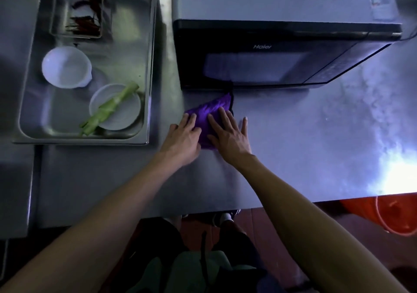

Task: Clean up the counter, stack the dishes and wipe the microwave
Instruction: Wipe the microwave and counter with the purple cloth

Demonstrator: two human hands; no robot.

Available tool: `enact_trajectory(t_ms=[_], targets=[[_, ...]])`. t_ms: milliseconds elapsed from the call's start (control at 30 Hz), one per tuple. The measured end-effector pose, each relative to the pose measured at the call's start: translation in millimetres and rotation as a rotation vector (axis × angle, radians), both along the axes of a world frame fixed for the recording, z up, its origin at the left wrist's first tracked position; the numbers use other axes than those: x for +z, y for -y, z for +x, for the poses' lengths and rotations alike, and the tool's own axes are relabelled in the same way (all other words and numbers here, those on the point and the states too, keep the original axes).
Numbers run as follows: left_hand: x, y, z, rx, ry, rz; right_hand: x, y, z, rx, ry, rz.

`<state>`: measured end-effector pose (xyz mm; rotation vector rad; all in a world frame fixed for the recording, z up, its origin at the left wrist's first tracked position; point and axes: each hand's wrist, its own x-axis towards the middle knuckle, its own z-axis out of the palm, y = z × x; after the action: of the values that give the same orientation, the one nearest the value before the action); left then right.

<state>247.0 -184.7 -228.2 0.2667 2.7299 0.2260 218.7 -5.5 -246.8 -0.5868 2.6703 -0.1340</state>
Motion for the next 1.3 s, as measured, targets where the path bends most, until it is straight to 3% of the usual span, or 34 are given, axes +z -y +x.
enact_trajectory(t_ms=[400,567,833,1100,1300], targets=[[2,-185,33,-0.070,0.043,0.064,-8,-183,65,-0.169,-0.020,-0.023],[3,-221,38,-0.069,0.052,0.048,-4,-218,65,-0.150,-0.047,-0.018],[-4,-180,54,-0.072,-0.004,0.053,-3,-196,45,0.093,-0.074,-0.041],[-10,-87,55,-0.066,-0.054,-0.072,-3,-98,7,0.277,0.023,-0.078],[-10,-31,33,0.102,-0.074,-0.054,2,-59,-27,0.451,0.040,-0.173]])
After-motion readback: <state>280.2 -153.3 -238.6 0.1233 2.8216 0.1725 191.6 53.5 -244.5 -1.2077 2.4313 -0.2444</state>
